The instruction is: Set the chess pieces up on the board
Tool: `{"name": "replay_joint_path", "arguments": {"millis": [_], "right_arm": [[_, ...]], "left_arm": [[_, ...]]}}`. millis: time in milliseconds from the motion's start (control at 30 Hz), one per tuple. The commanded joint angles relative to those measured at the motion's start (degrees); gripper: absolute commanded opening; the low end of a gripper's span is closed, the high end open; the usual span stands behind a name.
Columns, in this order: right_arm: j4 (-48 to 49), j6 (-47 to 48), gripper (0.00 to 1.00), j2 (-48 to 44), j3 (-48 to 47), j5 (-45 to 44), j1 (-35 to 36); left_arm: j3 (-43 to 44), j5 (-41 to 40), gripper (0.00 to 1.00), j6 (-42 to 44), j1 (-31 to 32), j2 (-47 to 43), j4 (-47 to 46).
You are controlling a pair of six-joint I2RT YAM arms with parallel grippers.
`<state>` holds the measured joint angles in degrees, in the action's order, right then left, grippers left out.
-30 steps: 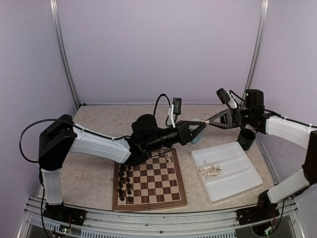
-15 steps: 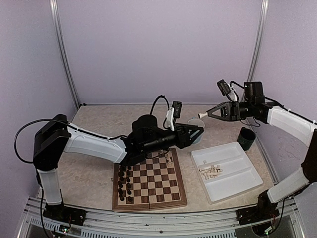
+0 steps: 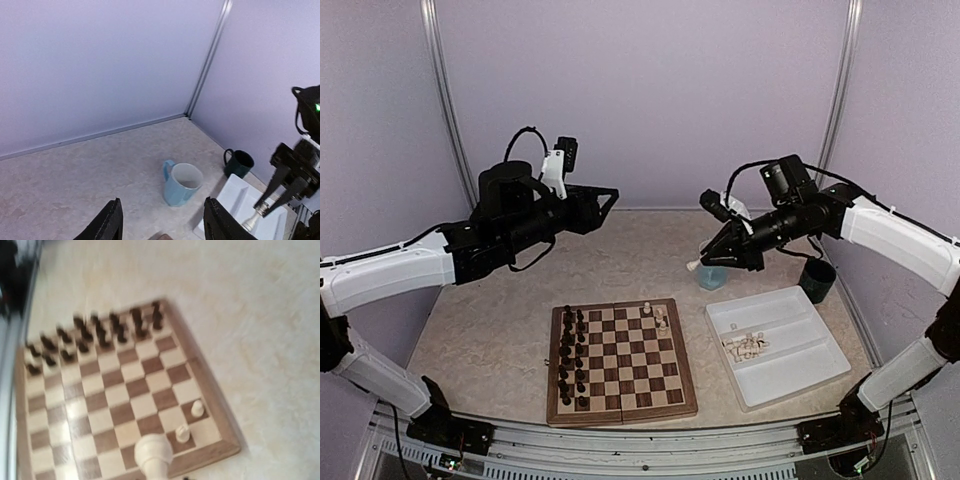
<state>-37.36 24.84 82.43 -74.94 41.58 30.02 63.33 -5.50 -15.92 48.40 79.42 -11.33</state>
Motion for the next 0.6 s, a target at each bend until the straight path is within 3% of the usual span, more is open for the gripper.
{"name": "replay_joint_path", "arguments": {"millis": [0,300,467,567], "right_arm": [[-4.93,7.39,0.00,3.28,-2.27,-14.81,6.60],[-8.47,12.65,0.00,10.75,-4.88,-26.46,16.87],[-9.56,14.49,0.00,15.04,-6.68,-30.53,20.81],[-10.11,14.94,0.00,17.20,-7.31,-32.29,22.58]], "left_arm": [[1.40,-3.47,0.55,3.60,-5.32,-1.22,10.05],[3.21,-1.37,0.56,4.75,-10.50,-2.49,15.58],[-3.85,-1.05,0.56,6.02,-13.14,-3.74,10.40],[-3.46,0.53,0.56,4.65,-15.74,-4.24,11.15]]}}
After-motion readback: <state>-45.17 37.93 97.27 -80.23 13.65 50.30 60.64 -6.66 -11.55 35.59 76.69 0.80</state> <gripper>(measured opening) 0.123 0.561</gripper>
